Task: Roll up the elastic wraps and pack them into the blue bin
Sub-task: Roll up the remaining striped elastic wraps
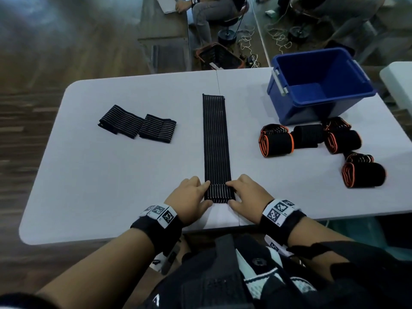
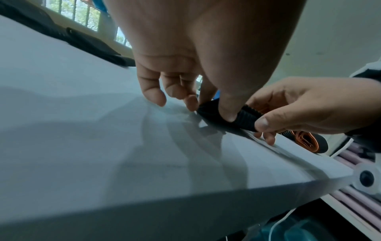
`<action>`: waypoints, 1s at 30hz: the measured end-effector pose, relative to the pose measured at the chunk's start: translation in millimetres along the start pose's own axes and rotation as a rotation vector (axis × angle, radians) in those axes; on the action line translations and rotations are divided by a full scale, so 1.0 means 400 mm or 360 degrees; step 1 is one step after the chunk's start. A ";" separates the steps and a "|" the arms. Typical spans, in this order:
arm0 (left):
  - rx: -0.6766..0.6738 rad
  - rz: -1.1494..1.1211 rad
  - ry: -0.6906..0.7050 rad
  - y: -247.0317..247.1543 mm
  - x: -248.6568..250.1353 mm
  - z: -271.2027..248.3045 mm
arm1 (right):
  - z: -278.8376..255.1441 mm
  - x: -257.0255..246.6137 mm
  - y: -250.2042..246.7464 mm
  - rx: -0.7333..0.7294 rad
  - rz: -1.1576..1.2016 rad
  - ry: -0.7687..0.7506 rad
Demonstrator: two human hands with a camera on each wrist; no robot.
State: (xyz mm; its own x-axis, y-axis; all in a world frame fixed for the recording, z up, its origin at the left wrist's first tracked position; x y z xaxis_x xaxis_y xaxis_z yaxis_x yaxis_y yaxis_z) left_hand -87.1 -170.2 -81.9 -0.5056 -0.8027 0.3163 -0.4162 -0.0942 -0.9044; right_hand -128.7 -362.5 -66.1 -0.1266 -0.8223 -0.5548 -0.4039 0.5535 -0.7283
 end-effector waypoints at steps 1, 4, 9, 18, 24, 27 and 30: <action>-0.0012 -0.0060 -0.0010 0.002 -0.002 0.000 | 0.000 0.001 -0.004 0.0008 0.0043 0.0013; -0.0039 -0.0237 -0.0044 0.005 -0.010 0.001 | 0.008 0.005 -0.009 0.0009 0.0141 0.0043; 0.0118 -0.0515 -0.0174 -0.023 -0.010 0.017 | 0.031 -0.003 -0.022 0.0130 0.0193 0.0160; 0.0098 -0.0528 -0.0524 -0.029 -0.011 0.068 | 0.050 -0.018 -0.027 0.0257 0.0073 0.0381; 0.0030 -0.0452 -0.0613 -0.046 -0.006 0.081 | 0.061 -0.015 -0.027 0.0233 0.0048 0.0475; 0.0021 -0.0255 -0.0610 -0.061 -0.005 0.087 | 0.057 -0.018 -0.030 0.0304 0.0153 0.0462; 0.0152 -0.0318 -0.0547 -0.078 -0.006 0.085 | 0.048 -0.023 -0.034 0.0434 0.0219 0.0332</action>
State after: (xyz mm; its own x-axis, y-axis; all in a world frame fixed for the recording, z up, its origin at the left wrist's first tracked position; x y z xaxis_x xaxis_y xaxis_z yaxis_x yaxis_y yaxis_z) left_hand -47.2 -185.4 -64.2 -0.1330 -0.9115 0.3891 -0.4004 -0.3098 -0.8624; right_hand -104.9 -359.8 -58.8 -0.3564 -0.7314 -0.5815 -0.1173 0.6524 -0.7487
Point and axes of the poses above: each hand's wrist, its own z-axis towards the middle knuckle, its own y-axis out of the palm, x = y × z, the point moved 3 cm from there along z, towards the middle knuckle, and after that the axes turned 4 degrees about z, right-handed, at the moved point
